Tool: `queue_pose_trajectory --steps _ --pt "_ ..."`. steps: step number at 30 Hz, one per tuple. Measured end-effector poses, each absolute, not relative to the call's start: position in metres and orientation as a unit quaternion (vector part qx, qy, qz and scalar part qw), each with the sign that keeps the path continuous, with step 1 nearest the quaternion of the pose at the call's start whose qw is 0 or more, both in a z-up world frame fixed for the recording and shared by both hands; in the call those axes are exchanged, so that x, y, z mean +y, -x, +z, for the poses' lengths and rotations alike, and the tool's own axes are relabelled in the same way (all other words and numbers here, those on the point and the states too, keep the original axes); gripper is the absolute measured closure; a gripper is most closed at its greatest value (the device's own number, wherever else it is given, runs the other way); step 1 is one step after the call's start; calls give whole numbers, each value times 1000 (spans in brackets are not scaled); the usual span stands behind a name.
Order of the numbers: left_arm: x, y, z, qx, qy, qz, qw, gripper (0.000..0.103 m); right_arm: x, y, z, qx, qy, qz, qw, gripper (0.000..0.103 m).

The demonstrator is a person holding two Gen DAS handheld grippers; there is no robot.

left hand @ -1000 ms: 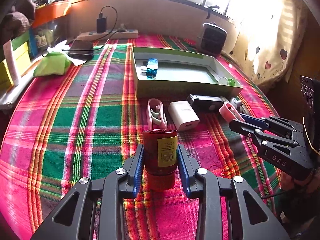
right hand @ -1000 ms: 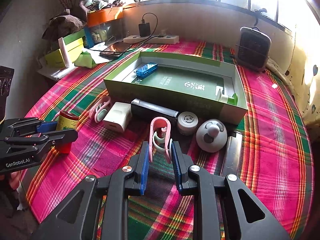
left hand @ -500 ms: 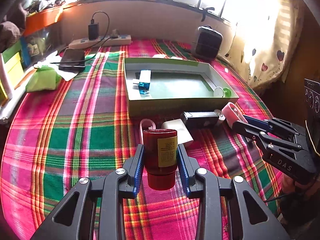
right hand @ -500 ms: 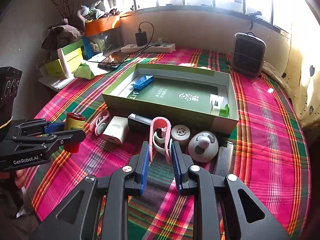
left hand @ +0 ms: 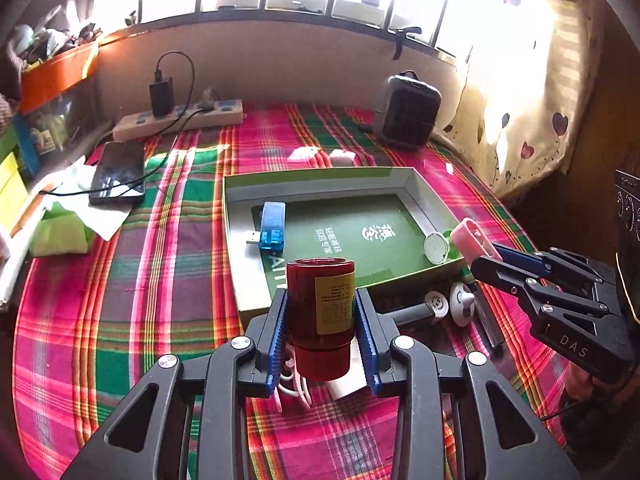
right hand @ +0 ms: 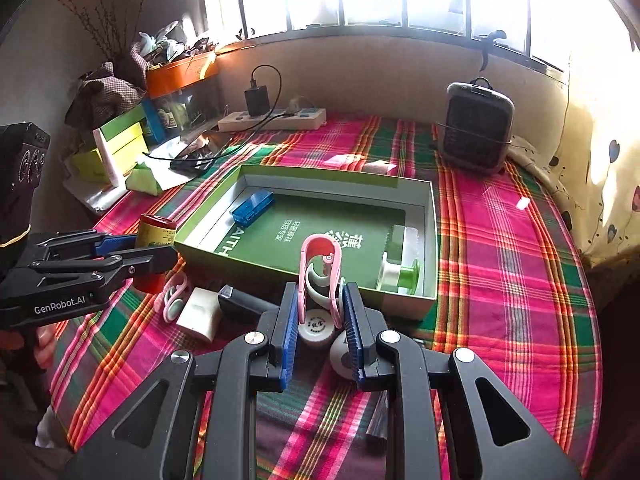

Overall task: Organize rigid objects
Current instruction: 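Lift and carry the bottle in left gripper and clip in right gripper into the box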

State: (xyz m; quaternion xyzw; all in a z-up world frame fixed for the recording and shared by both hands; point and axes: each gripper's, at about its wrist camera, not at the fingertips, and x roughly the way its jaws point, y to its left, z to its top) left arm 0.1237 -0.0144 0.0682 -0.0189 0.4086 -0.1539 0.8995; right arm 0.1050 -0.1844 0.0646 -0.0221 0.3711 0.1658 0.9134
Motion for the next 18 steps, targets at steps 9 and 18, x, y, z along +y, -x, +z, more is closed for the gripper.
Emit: queue_pose_trajectory --steps 9,18 --pt "-24 -164 80 404 19 -167 899 72 -195 -139 81 366 20 150 918 80" --pt "-33 -210 76 418 12 -169 893 72 -206 -184 91 375 7 140 916 80"
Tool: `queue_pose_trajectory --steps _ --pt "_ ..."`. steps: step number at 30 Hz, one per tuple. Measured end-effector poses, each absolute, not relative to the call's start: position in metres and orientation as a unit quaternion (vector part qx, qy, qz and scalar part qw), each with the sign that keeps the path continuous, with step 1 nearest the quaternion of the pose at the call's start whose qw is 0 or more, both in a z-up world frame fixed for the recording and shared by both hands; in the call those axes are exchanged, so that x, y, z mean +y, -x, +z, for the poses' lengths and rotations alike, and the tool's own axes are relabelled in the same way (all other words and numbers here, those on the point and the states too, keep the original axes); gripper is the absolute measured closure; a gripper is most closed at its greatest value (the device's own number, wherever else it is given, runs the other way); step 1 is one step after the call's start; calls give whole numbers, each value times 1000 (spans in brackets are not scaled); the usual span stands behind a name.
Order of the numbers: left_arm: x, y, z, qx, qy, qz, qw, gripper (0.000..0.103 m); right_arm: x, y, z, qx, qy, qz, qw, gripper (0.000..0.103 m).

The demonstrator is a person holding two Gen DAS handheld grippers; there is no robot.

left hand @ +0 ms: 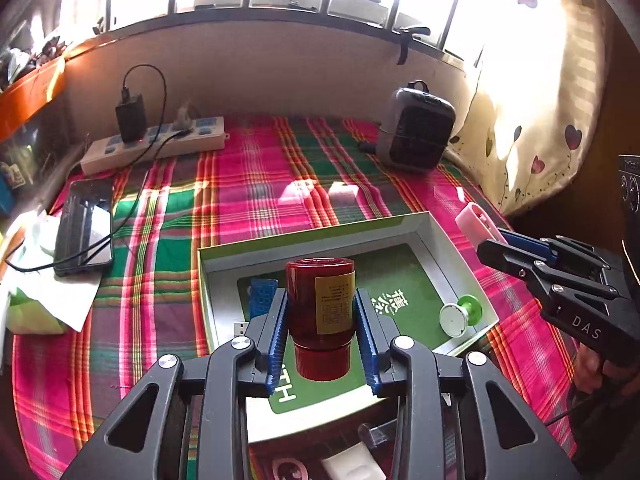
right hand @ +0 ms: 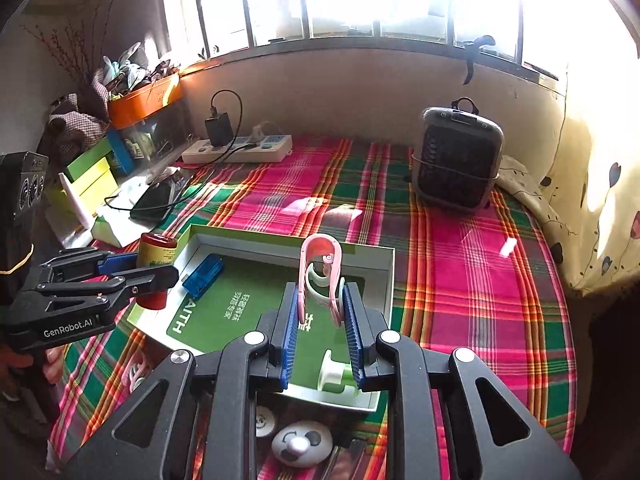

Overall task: Organize rigid objects
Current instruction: 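Lift and carry the bottle in left gripper and clip in right gripper into the box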

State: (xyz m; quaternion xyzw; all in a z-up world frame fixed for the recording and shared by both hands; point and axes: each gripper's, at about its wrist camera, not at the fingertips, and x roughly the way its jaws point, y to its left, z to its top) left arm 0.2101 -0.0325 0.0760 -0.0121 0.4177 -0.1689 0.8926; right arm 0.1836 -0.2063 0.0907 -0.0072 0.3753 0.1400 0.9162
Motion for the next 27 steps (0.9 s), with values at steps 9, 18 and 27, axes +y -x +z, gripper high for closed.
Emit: queue_pose_trajectory --steps 9,18,27 --pt "-45 -245 48 451 3 -166 877 72 -196 -219 56 415 13 136 899 80" --pt "-57 -262 27 470 -8 -159 868 72 -194 -240 30 440 32 121 889 80" --pt "-60 -269 19 477 -19 -151 866 72 -189 -246 22 443 49 119 887 80"
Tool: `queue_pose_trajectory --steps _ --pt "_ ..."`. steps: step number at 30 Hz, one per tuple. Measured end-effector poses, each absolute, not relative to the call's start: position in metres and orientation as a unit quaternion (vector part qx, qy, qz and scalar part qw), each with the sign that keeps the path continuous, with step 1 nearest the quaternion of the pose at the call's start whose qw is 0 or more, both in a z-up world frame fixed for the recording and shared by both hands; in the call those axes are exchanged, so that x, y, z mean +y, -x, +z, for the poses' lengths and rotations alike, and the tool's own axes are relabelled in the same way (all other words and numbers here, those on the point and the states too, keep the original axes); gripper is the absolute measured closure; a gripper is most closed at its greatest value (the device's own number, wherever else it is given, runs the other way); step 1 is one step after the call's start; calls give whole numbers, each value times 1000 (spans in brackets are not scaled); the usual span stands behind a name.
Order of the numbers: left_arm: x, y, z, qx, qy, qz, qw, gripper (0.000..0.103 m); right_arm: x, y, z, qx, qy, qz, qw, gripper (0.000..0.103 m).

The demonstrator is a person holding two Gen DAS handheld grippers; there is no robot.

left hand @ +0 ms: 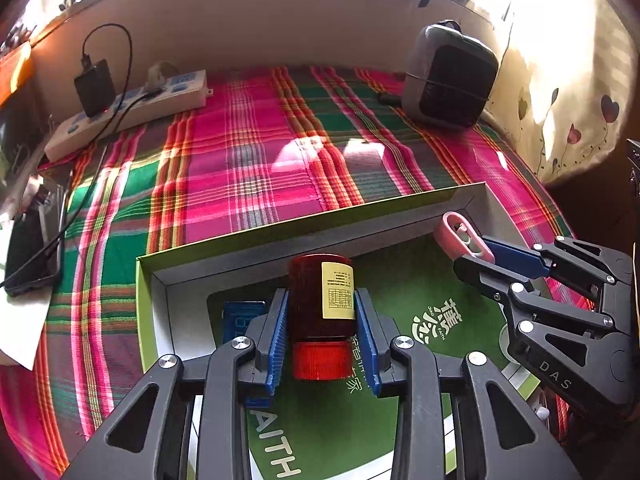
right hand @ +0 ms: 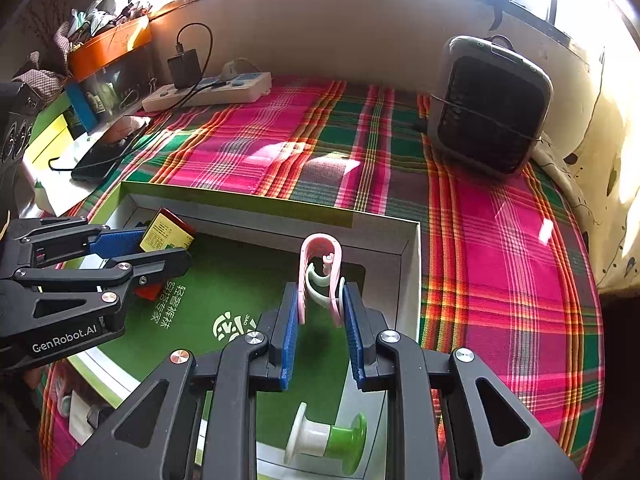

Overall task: Organize rigid objects
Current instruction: 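Lift and carry the bottle in left gripper and clip in right gripper into the box, then open right gripper releasing the pink clip while left gripper sets the bottle down and opens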

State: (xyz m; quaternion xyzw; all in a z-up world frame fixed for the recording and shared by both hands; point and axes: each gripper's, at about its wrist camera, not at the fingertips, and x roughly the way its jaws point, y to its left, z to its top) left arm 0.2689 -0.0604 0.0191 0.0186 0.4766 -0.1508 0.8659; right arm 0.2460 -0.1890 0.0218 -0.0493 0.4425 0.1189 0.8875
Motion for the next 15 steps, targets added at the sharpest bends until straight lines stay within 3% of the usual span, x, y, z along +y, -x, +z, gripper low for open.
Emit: queue_pose_trajectory --steps 15 --pt "-60 -270 19 474 -17 -149 868 72 -191 -249 14 449 44 117 885 80"
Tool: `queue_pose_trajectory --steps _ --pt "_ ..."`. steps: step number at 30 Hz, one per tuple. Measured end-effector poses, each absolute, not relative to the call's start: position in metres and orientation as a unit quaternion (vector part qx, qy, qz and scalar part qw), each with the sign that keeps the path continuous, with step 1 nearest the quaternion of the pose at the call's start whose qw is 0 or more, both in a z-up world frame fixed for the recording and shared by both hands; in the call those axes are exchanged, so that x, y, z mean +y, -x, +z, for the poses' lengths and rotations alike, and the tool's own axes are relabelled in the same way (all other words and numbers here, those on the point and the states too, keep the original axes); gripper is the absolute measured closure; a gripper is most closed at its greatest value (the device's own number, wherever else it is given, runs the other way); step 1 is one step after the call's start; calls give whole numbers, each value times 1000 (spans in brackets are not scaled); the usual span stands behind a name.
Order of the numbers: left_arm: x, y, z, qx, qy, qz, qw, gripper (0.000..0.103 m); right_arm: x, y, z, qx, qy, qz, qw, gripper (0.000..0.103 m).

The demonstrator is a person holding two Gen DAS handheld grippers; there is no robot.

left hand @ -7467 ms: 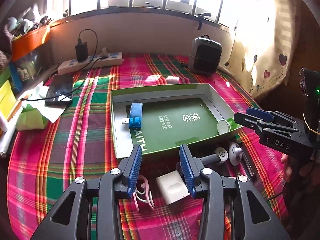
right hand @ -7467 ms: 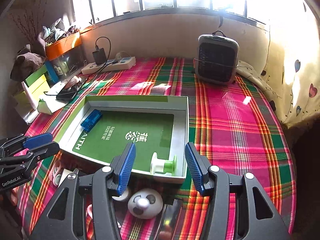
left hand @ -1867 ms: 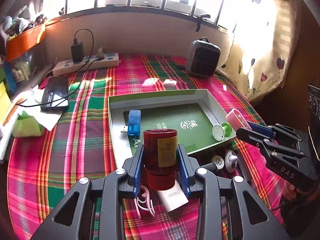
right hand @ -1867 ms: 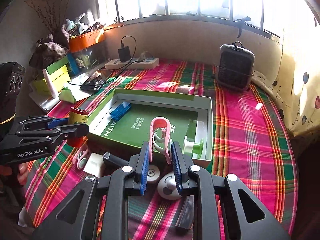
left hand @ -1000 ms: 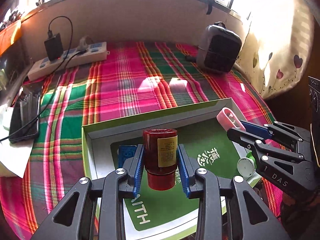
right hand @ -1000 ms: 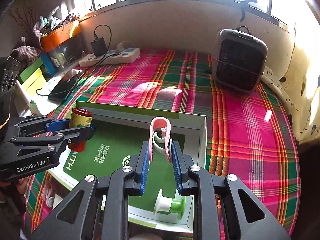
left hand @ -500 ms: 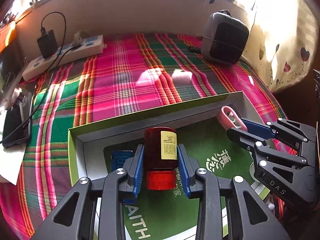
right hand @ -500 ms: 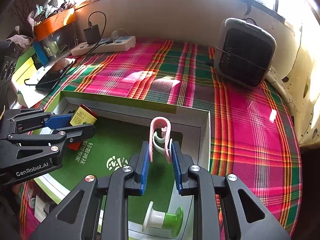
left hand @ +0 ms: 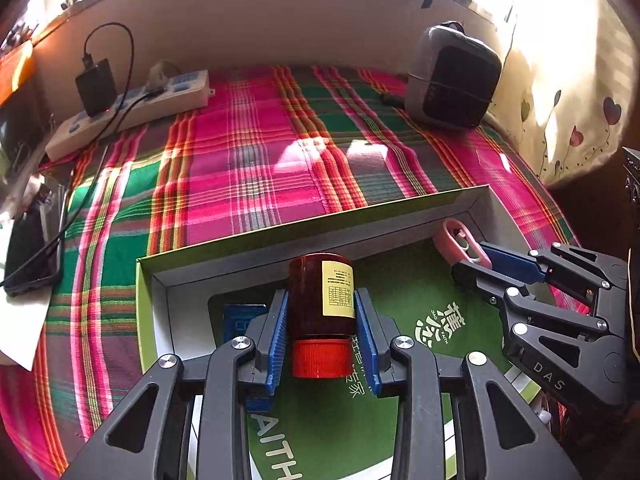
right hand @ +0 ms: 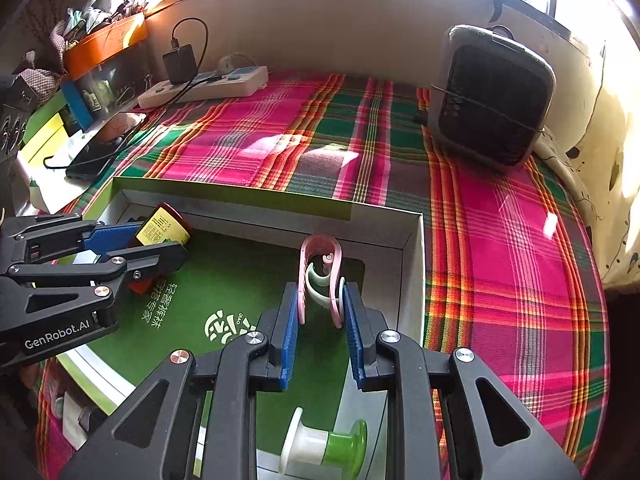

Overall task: Organize rigid objects
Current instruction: 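Open right gripper releasing the pink clip while left gripper sets the bottle down and opens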

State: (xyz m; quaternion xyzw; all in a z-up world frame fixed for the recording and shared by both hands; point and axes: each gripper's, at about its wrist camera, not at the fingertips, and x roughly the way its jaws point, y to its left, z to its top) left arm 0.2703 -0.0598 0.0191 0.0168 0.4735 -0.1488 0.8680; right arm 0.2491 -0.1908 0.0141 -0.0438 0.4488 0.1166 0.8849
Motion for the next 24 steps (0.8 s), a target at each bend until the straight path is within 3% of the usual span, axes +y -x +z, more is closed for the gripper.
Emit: queue_pose_trajectory --steps 14,24 --pt "-59 -271 20 474 -16 -141 869 72 -189 -249 14 447 42 115 886 77" --pt "-59 -266 23 469 -15 -138 872 64 -188 -246 18 440 35 116 890 59"
